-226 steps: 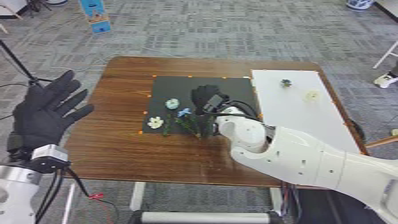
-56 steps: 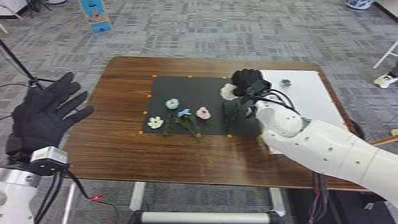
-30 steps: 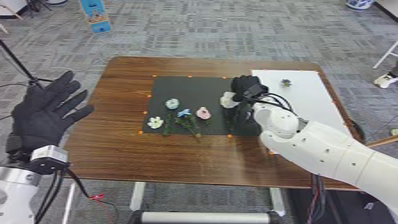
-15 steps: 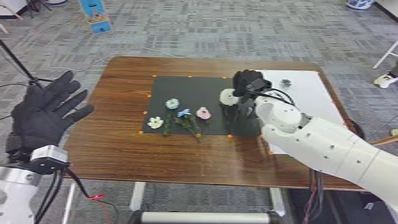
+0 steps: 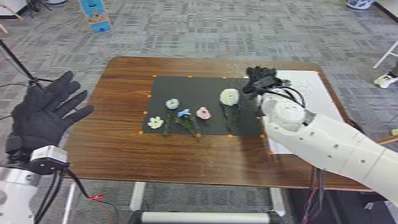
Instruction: Arrange flowers
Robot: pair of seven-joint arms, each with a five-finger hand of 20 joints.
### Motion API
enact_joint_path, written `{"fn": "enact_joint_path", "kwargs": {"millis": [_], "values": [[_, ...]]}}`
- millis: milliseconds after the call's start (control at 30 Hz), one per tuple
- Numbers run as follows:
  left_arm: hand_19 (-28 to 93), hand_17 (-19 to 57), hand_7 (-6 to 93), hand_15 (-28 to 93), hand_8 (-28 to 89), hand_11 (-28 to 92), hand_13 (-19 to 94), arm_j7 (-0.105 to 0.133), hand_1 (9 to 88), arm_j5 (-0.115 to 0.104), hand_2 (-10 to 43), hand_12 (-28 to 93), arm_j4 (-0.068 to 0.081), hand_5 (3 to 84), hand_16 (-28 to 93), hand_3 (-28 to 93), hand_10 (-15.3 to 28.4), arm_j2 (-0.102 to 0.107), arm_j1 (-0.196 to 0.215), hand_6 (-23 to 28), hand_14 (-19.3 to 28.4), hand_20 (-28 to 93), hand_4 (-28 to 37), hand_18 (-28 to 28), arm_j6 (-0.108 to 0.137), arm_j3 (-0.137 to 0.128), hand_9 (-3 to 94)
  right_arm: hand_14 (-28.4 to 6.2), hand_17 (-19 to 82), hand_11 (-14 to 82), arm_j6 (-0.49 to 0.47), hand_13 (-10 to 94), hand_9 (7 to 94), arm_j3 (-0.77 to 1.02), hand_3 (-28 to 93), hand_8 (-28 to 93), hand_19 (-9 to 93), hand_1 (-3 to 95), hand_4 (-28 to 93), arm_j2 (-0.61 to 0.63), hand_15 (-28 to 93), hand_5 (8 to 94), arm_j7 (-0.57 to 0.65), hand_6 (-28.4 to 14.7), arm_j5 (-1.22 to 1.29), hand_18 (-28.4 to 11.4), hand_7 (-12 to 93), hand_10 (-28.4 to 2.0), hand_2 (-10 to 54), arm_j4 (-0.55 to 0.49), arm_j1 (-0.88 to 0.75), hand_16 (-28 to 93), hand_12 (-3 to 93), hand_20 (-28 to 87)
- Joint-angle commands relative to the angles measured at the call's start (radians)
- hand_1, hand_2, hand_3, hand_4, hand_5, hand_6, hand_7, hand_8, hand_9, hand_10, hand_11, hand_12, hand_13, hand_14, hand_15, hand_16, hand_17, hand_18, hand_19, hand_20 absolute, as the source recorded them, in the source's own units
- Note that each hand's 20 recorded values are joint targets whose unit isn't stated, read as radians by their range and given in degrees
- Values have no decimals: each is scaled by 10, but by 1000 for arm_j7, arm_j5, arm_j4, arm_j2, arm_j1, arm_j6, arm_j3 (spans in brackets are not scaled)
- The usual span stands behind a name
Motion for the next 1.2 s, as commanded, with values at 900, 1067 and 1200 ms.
{"fn": "enact_joint_path", "kwargs": {"millis": [900, 1067, 1200], "values": [[410, -104, 144, 97, -78, 113, 172, -4, 213, -5, -39, 163, -4, 260, 51, 629, 105, -1, 10, 24, 141, 16, -283, 250, -2, -5, 212, -61, 320, 263, 86, 630, 629, -97, 839, -45, 849, 424, -283, 67, 845, 509, -172, 30, 82, -191, 433, -67, -95, 271, 54, 296, 287, 528], [411, -104, 145, 98, -79, 113, 173, -1, 213, -5, -38, 163, -7, 259, 51, 629, 106, -2, 15, 24, 141, 16, -283, 251, -4, -10, 212, -40, 369, 249, 92, 692, 792, -70, 795, 28, 880, 532, -281, 92, 835, 640, -191, 39, 80, -184, 526, -46, -95, 210, 35, 322, 488, 527], [412, -104, 144, 99, -79, 113, 172, -1, 214, -4, -37, 163, -11, 259, 52, 628, 106, -9, 22, 24, 142, 16, -283, 251, -4, -16, 212, -42, 377, 247, 121, 703, 817, -33, 813, 12, 883, 535, -282, 131, 832, 672, -223, 39, 94, -184, 526, -45, -95, 105, -5, 330, 490, 527]]}}
